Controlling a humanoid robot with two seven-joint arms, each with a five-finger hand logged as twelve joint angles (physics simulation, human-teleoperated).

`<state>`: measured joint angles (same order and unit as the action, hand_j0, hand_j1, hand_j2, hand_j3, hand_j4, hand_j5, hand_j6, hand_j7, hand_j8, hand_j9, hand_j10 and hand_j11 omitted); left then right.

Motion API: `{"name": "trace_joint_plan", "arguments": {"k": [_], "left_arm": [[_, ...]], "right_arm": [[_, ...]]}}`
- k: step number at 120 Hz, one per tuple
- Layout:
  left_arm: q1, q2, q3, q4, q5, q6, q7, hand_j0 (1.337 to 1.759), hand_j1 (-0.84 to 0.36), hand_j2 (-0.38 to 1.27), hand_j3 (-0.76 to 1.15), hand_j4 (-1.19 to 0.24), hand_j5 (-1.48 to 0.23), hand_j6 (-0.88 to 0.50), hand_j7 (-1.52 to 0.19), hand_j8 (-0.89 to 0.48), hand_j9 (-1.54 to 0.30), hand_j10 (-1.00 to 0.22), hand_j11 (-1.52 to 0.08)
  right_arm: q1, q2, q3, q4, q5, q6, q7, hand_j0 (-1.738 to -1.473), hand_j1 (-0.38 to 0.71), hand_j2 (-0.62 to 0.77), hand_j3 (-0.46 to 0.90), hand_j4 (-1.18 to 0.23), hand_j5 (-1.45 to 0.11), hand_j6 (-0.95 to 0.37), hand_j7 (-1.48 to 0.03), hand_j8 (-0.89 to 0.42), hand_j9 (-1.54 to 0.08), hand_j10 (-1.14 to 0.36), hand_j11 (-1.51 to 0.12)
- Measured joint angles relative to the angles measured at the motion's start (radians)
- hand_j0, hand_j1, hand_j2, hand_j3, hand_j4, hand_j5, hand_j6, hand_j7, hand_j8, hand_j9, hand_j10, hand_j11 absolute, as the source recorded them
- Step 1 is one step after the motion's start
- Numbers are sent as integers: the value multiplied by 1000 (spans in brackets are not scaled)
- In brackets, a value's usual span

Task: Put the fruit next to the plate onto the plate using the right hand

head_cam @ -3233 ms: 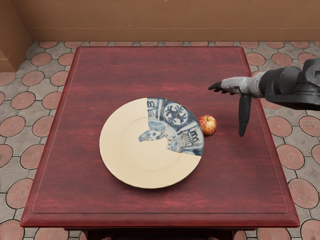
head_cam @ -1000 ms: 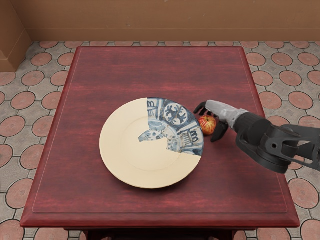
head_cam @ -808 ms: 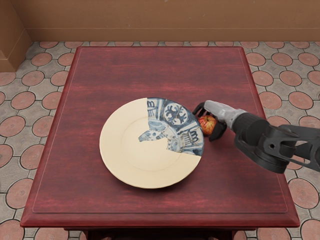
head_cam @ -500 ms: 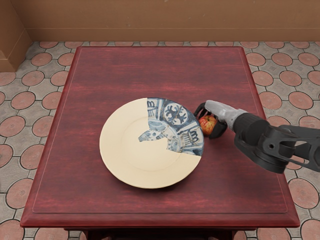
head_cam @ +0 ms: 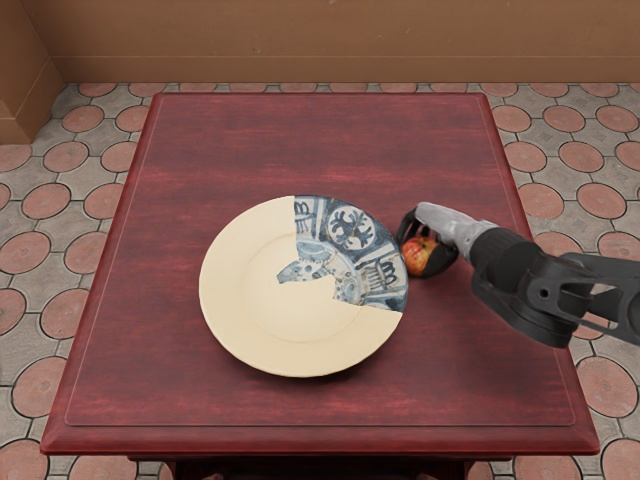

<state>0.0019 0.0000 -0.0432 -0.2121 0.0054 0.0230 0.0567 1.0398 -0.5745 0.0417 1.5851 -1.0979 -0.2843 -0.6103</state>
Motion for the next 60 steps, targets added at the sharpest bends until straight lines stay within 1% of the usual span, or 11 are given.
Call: {"name": "trace_joint_plan", "arguments": {"k": [14,38,60], "left_arm": [[0,0,0,0,0,0,0,1658,349,0,0,0,0,0,0,0,0,0,0],[0,0,0,0,0,0,0,1658,349,0,0,0,0,0,0,0,0,0,0],[0,0,0,0,0,0,0,1658,349,0,0,0,0,0,0,0,0,0,0]], "right_arm": [[0,1,5,-8,2,1,0,-1653,243,228,0,-663,-859,-483,-858,-419,-878,-652,-880],[2,-11,20,-14,13,4,-1,-1655,237,219,2,-670,-950,-447,-906,-380,-952,-627,-956],[6,-15,88,-11,18,13,-1,-1656,237,213,2,-669,-984,-436,-920,-364,-976,-613,-982]]}}
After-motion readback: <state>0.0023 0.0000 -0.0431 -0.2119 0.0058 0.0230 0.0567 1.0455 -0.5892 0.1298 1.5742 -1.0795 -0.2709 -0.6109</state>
